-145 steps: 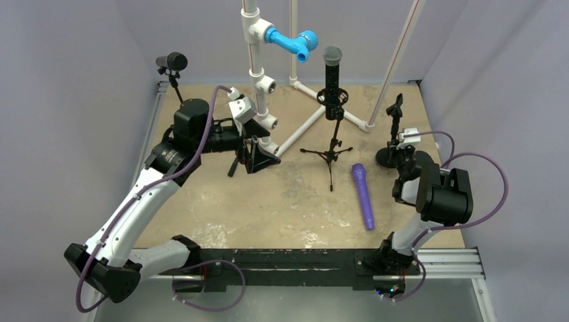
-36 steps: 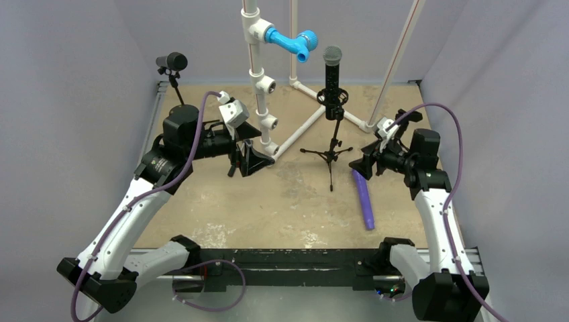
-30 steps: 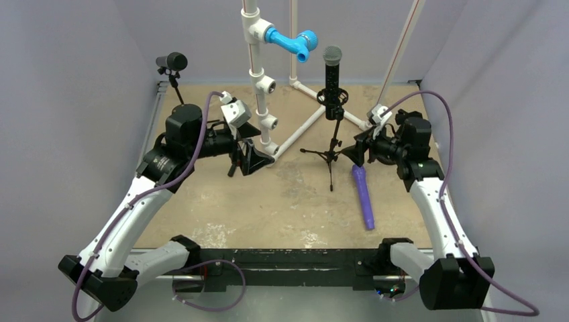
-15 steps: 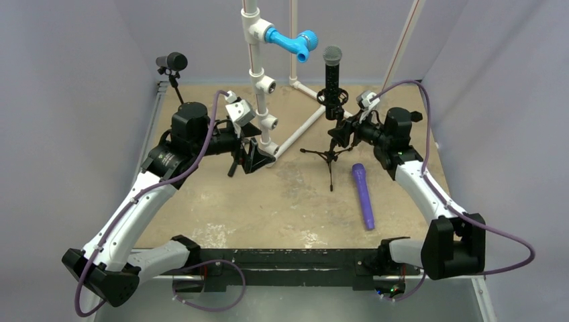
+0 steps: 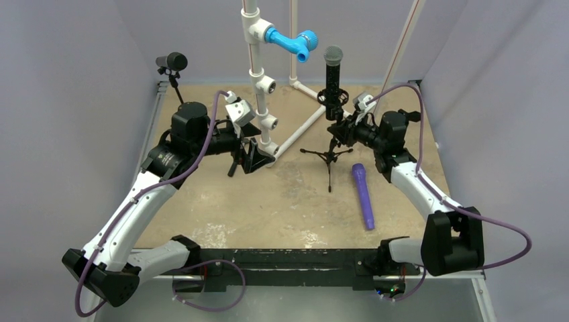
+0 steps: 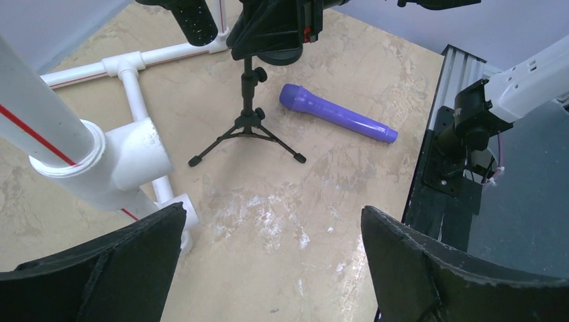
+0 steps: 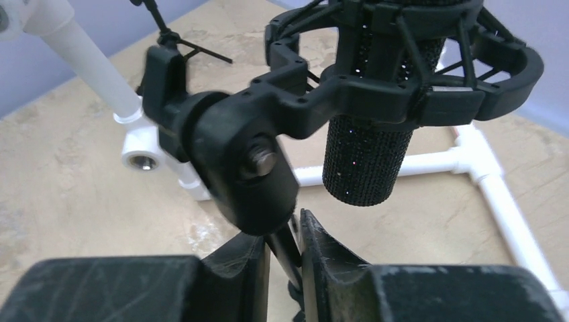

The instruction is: Remove the microphone from the stand

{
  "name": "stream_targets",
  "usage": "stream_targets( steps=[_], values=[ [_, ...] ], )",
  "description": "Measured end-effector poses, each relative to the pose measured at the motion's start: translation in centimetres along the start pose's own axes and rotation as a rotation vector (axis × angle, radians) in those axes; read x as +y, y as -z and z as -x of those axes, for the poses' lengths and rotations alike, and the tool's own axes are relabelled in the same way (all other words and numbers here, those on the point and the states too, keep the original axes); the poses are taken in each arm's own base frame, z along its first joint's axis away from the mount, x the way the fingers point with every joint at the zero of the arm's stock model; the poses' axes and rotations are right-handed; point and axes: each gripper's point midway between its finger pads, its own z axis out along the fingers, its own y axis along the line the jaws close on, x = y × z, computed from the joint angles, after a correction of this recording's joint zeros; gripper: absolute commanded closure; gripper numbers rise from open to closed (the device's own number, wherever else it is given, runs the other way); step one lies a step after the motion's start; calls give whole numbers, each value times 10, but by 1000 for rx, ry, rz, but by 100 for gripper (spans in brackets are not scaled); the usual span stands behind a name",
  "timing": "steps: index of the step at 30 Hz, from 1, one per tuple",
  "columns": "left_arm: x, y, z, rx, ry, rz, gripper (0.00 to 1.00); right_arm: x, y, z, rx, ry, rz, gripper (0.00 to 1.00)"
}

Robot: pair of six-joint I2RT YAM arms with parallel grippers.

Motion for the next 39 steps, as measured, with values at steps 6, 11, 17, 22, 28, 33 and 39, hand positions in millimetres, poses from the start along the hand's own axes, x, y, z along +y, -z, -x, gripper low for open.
stream_targets(
  steps=[6, 11, 17, 22, 28, 33, 39],
  values=[
    [0, 0, 0, 0, -3, 0, 0, -1, 1, 3, -24, 37, -11, 100],
    [0, 0, 0, -1, -4, 0, 0, 9, 8, -2, -25, 47, 6, 100],
    [0, -3, 0, -5, -10, -16, 0, 43, 27, -12, -46, 79, 103, 100],
    [0, -12, -3, 1, -5, -49, 0, 70, 38, -18, -23, 89, 216, 100],
    [0, -19, -6, 7, -7, -85, 0, 95, 56, -25, 12, 114, 323, 100],
    [-1, -20, -6, 5, -19, -98, 0, 111, 71, -33, 32, 171, 391, 100],
    [-8, -19, -4, -4, -21, -137, 0, 130, 89, -42, 46, 244, 486, 100]
  ],
)
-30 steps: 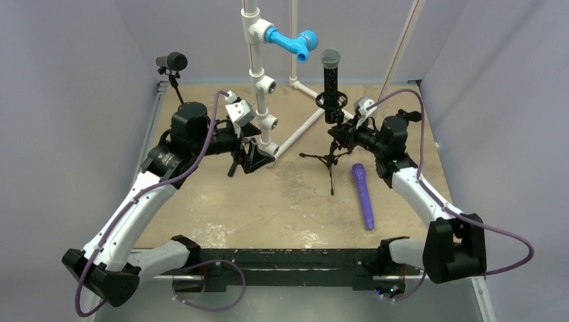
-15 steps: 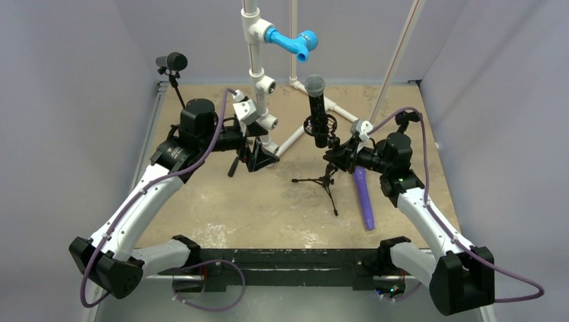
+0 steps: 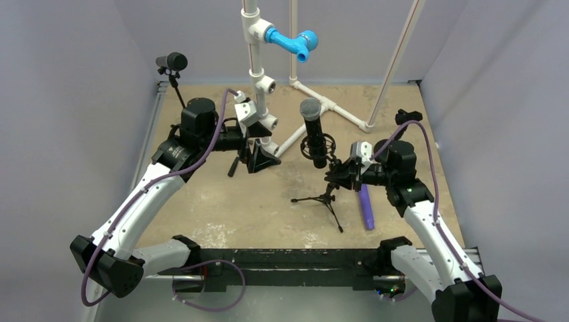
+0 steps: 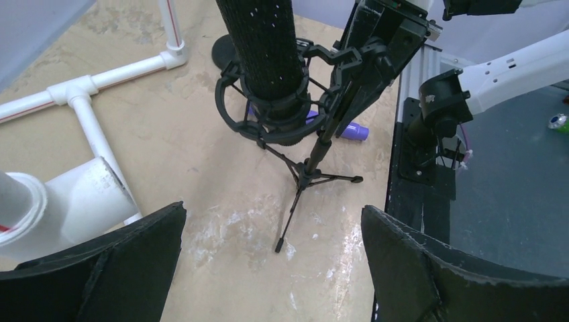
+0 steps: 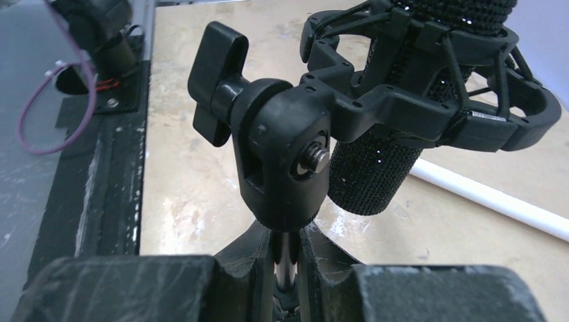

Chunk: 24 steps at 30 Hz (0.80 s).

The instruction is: Remove the microphone from the stand

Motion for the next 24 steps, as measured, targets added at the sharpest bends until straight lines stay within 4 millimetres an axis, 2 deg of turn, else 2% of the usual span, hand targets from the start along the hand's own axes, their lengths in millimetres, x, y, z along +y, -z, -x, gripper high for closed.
stream_targets(
  steps=[6, 11, 17, 24],
  values=[
    [-9, -6, 14, -57, 6, -74, 0, 26, 5, -2, 5, 49, 118, 100],
    [-14, -18, 16, -79, 17, -134, 0, 44, 7, -3, -9, 63, 208, 100],
    [-28, -40, 12, -75, 3, -229, 0, 51, 5, -3, -19, 67, 277, 100],
    [-36, -53, 23, -149, -65, -308, 2, 54, 4, -4, -21, 66, 326, 100]
  ],
)
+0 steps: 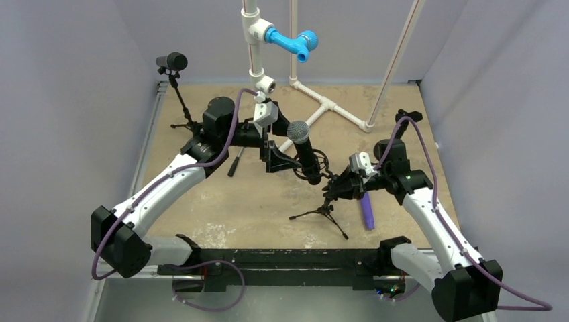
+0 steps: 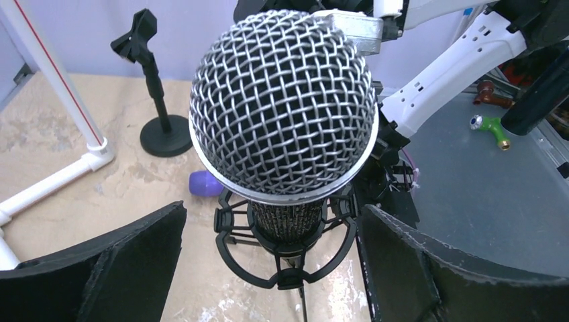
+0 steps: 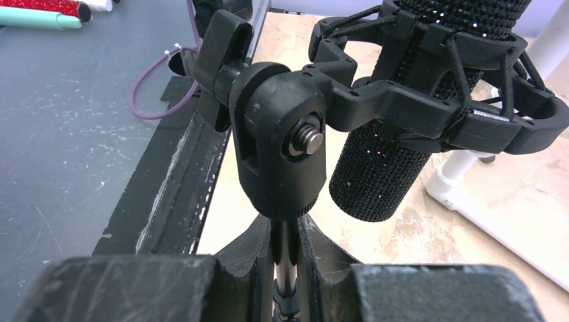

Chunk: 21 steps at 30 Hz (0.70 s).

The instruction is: Remove the microphone from the stand

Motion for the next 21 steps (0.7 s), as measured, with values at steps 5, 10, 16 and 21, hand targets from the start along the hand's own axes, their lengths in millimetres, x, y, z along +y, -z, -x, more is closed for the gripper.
stream_targets(
  steps=[5, 10, 16, 21],
  values=[
    [-5, -3, 7, -53, -36, -45, 8, 2, -1, 0, -7, 5, 16, 100],
    [-8, -8, 12, -86, -52, -74, 16, 2, -1, 0, -6, 6, 23, 100],
    [-12, -15, 15, -101, -41, -98, 40, 3, -1, 0, -5, 9, 27, 100],
    [-12, -17, 14, -102, -23, -102, 63, 3, -1, 0, -4, 11, 27, 100]
  ],
)
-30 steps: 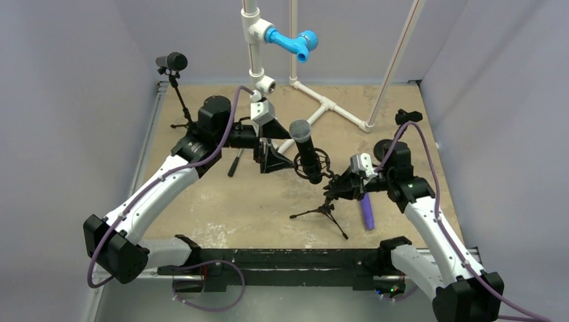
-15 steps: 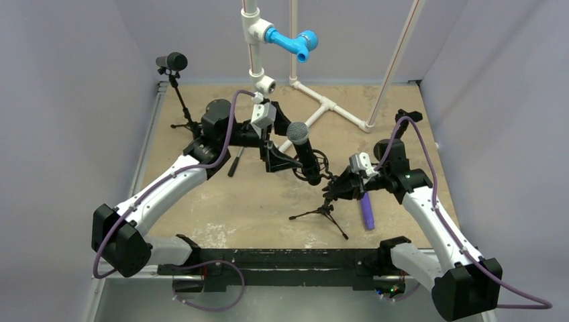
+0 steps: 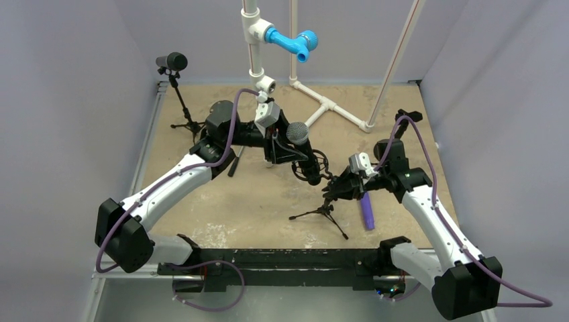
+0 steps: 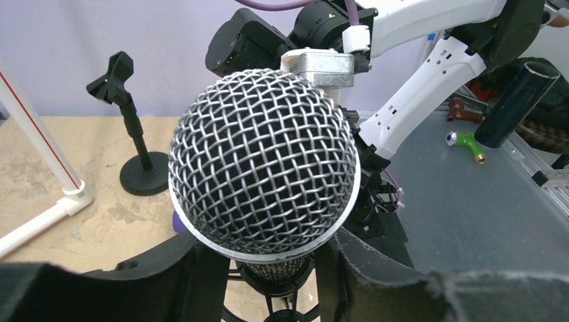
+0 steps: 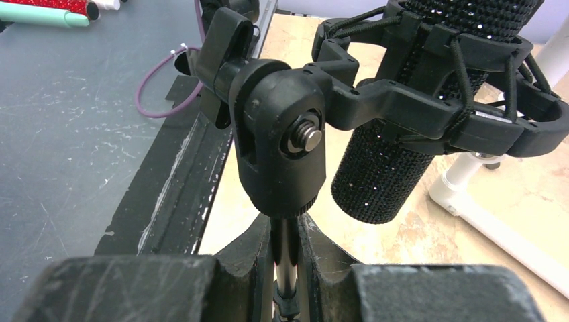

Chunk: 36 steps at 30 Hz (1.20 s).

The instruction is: Remove the microphone from the stand

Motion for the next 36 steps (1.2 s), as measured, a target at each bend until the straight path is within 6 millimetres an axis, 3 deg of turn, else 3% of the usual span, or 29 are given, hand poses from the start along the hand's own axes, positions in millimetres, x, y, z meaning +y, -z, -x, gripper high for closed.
stream_targets(
  steps=[6, 8, 12, 17, 22, 25, 33, 36],
  values=[
    [-1, 0, 0, 0, 13, 0, 100, 0, 0, 0, 6, 1, -4, 97],
    [0, 0, 0, 0, 13, 0, 100, -1, 1, 0, 14, 0, -11, 85],
    [0, 0, 0, 0, 15, 6, 100, 2, 3, -7, 66, -41, -44, 51],
    [0, 1, -1, 6, 26, 20, 100, 9, 8, -27, 158, -143, -94, 35],
    [0, 3, -1, 16, 21, 32, 100, 15, 16, -33, 225, -193, -140, 32],
    [0, 4, -2, 24, 14, 40, 100, 12, 24, -25, 265, -206, -208, 31],
    [1, 6, -2, 41, -1, 48, 100, -16, 49, 36, 298, -188, -421, 31],
    [2, 6, -2, 43, -11, 53, 100, -21, 55, 50, 300, -213, -476, 31]
  ],
)
